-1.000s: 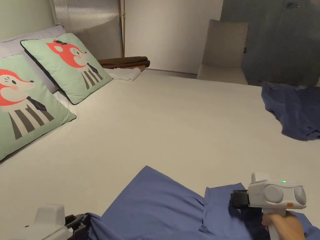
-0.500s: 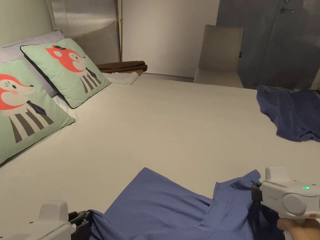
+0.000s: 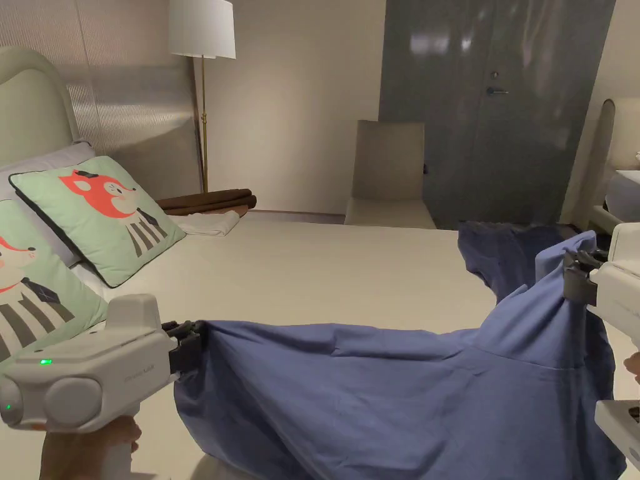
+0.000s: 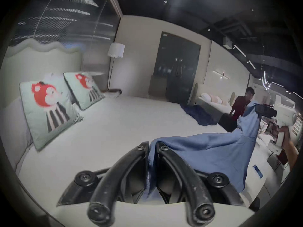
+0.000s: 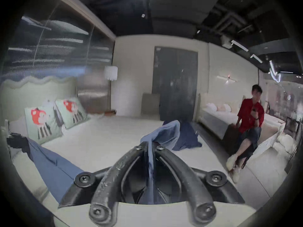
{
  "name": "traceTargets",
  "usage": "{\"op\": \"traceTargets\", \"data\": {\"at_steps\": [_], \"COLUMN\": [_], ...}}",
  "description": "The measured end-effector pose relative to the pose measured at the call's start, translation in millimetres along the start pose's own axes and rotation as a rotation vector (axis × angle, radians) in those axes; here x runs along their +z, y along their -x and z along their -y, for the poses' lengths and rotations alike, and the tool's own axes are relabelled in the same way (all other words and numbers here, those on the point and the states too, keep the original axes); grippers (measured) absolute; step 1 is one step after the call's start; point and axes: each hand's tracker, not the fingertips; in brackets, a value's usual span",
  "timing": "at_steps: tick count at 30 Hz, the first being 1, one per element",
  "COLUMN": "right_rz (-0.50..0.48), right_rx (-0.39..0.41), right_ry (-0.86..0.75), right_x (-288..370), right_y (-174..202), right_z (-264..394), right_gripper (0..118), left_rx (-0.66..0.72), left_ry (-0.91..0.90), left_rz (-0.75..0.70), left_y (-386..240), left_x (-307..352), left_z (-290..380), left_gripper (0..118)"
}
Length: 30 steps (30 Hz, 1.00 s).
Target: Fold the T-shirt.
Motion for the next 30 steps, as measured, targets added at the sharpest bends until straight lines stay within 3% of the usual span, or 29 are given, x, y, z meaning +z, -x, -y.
{"op": "traceTargets", "data": {"at_steps": [6,18,21,24,30], "right_rz": [0.056,0.115,0.118,0.097,0.075], "right_rx": [-0.039,-0.048,-0.035,-0.070,-0.065], "right_ry": [-0.184,-0.367,-0.403,-0.427,-0.355], "right_x": [7.7,-29.6,-43.4,-64.8,-95.5], "right_y": [-30.6,-64.0,-61.6,-63.9,-54.8], "right_z": [-70.2,-186.2,-199.2,-196.3,-136.1], "right_gripper": [1,1,1,1,1], "left_rx": [-0.036,-0.076,-0.096,-0.084,-0.098], "left_ry": [-0.107,-0.309,-0.327,-0.347,-0.251], "left_rz": [0.025,-0.083,-0.097,-0.087,-0.122], "left_y": [-28.7,-67.1,-70.2,-66.4,-38.7], "left_x": [-44.8,-99.1,-104.9,-110.0,-150.4], "left_z": [-95.0,-236.1,-247.1,-240.1,-189.4], "left_gripper": [5,5,5,5,5]}}
